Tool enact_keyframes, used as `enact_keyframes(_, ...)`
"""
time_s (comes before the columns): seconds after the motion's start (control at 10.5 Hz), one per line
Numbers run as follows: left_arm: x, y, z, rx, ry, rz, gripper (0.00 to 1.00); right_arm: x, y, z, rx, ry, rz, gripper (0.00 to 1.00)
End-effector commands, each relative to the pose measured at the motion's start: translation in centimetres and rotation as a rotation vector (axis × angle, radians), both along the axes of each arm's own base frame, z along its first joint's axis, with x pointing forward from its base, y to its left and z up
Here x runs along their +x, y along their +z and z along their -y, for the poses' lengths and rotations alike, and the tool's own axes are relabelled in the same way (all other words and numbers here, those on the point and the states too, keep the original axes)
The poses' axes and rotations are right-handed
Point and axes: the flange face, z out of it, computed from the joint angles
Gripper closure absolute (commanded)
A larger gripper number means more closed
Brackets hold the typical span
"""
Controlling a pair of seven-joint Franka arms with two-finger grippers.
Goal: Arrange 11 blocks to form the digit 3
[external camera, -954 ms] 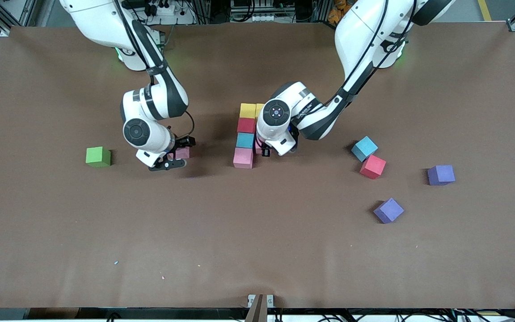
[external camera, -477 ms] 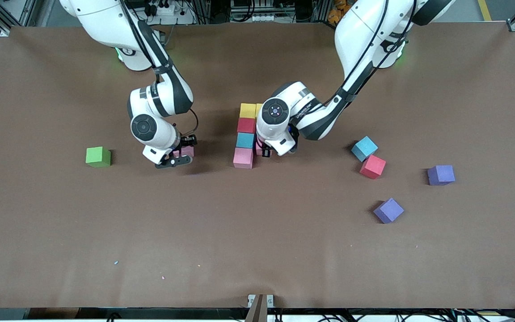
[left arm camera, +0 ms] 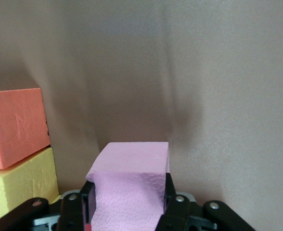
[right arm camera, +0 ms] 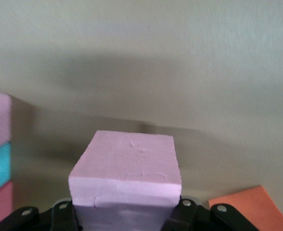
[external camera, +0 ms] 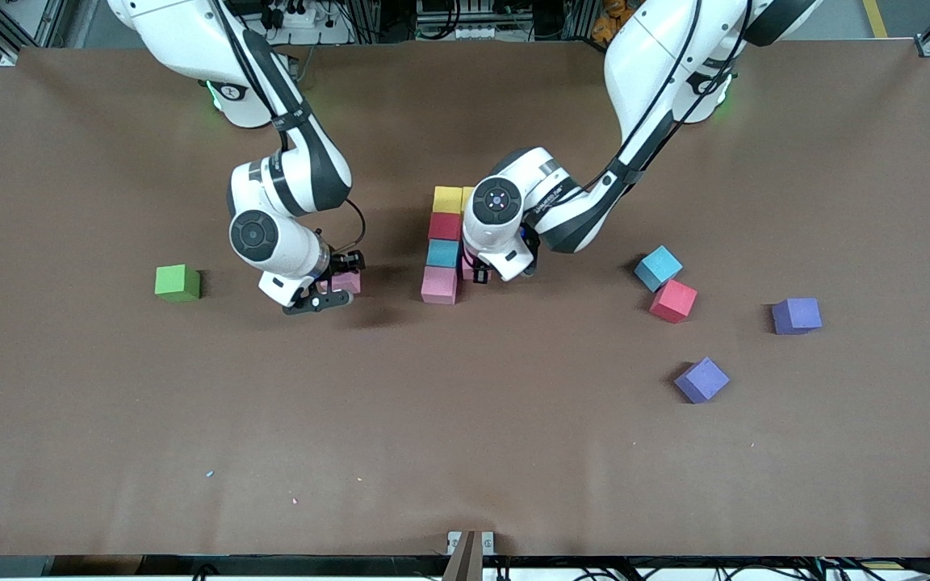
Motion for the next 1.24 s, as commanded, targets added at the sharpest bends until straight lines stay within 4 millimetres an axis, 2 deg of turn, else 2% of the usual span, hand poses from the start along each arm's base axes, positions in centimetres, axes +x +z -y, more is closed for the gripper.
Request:
enact_keyframes(0.0, 0.0, -0.4, 0.5, 0.006, -0.001, 0.016, 0.87, 3.0, 1.0, -1.9, 0.013, -0.073, 0.014, 1.00)
enact_keyframes(0.29, 0.3, -0.1, 0.7, -0.003, 0.001, 0.022, 0.87, 6.5, 2.1, -4.6, 0.008, -0.136, 0.019, 1.00)
enact_keyframes(0.57, 0.4, 0.3, 1.1, -0.011, 0.009, 0.026, 0.87, 9.4, 1.6, -7.7, -0.002, -0.204, 0.044, 1.00)
enact_keyframes(0.86, 0.4, 0.3, 1.1, -0.010, 0.007, 0.025, 0.87, 11.1, -0.5, -9.7, -0.017, -0.271, 0.033, 1.00)
enact_keyframes(0.95, 0.4, 0.3, 1.1, -0.011, 0.006, 0.027, 0.85, 11.9, -1.6, -11.4, -0.016, -0.316, 0.036, 1.00)
enact_keyframes(1.15, 0.4, 0.2, 1.1, -0.010, 0.012, 0.021, 0.82, 11.7, -2.0, -13.7, -0.006, -0.359, 0.016, 1.00)
